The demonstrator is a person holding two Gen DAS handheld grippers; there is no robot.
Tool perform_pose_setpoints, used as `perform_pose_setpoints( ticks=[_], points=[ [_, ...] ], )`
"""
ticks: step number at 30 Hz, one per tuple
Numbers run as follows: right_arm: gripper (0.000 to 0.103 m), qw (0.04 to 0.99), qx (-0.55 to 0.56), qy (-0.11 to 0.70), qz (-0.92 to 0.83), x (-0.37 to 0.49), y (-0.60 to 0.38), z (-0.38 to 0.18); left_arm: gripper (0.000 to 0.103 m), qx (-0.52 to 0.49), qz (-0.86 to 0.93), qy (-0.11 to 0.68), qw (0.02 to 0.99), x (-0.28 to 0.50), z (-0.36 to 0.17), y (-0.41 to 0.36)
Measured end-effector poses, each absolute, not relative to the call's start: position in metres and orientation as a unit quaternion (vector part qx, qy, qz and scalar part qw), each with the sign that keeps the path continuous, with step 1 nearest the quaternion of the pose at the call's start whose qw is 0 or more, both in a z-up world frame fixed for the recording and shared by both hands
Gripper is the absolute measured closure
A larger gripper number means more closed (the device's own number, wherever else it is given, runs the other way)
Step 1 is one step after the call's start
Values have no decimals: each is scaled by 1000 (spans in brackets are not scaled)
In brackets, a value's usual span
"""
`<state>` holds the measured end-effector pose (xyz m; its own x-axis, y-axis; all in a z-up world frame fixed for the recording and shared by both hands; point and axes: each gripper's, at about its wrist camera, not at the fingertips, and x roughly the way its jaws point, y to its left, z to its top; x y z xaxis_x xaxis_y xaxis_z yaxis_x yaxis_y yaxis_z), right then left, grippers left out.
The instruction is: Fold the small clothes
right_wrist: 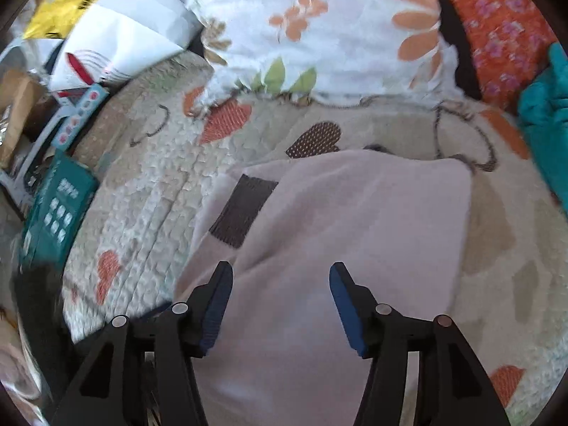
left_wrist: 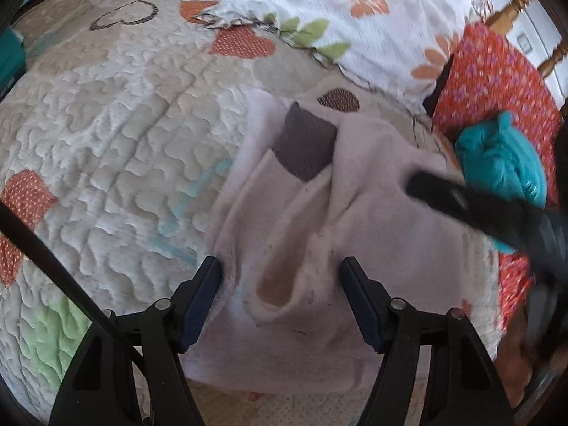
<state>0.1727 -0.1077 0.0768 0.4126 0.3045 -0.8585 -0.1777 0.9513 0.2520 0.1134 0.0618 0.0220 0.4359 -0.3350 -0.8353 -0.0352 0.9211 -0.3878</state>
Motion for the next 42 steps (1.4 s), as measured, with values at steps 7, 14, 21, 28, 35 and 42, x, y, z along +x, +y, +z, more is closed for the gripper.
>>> perform_pose_setpoints(
  ticks=[7,14,21,28,35,42],
  points=[
    [52,797,-34,594,105,218,-58,32,90,-234,-123,531,805,113,18,65],
    [95,843,-99,521,93,186,-44,60,97,-281,-139,522,793,100,26,77],
    [95,863,-99,472,151,154,-13,93,97,-283,-136,515,798,76,35,96],
    [87,842,-57,515,152,176,-1,43,97,-297,-124,541,777,78,20,110],
    [70,861,36,471,189,167,-30,79,91,-314,-146,534,771,75,32,124],
    [92,875,-2,459,157,145,-53,89,64,-350,-86,492,792,75,52,172]
  ],
)
